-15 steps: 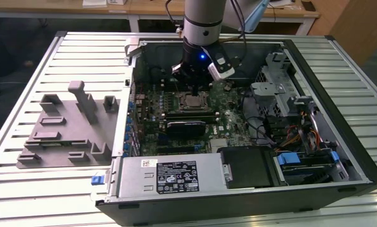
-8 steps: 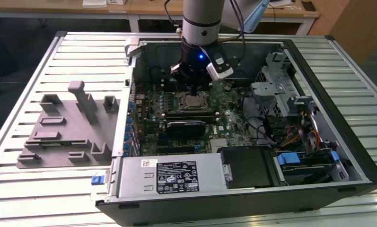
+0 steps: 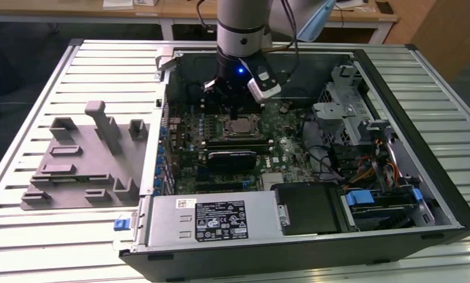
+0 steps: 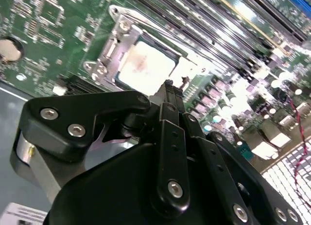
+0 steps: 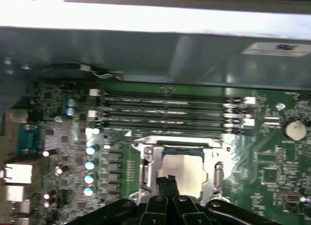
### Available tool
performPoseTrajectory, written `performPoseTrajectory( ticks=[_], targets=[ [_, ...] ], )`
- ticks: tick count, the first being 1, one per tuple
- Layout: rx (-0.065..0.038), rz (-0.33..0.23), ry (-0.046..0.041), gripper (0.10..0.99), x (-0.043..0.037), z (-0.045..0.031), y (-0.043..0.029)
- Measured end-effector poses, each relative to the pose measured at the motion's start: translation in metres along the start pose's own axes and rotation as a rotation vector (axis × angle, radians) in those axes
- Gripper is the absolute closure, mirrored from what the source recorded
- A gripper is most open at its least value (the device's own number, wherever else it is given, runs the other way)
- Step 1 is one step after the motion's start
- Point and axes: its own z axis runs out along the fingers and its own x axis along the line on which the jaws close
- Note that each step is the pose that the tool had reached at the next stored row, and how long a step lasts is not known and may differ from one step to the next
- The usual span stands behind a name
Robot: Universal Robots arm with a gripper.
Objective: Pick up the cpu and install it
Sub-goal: 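Install the first cpu locking lever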
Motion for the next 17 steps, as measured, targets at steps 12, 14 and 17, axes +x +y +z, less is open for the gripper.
performPoseTrajectory(
  ticks=[12,14,17],
  targets=[
    [-0.001,0.000,-0.0001,0.980,0.0278,0.0003,0.0012],
    [-0.001,0.000,0.0000,0.980,0.0315,0.0003,0.0013],
    [-0.003,0.000,-0.0001,0.980,0.0363,0.0003,0.0015]
  ],
)
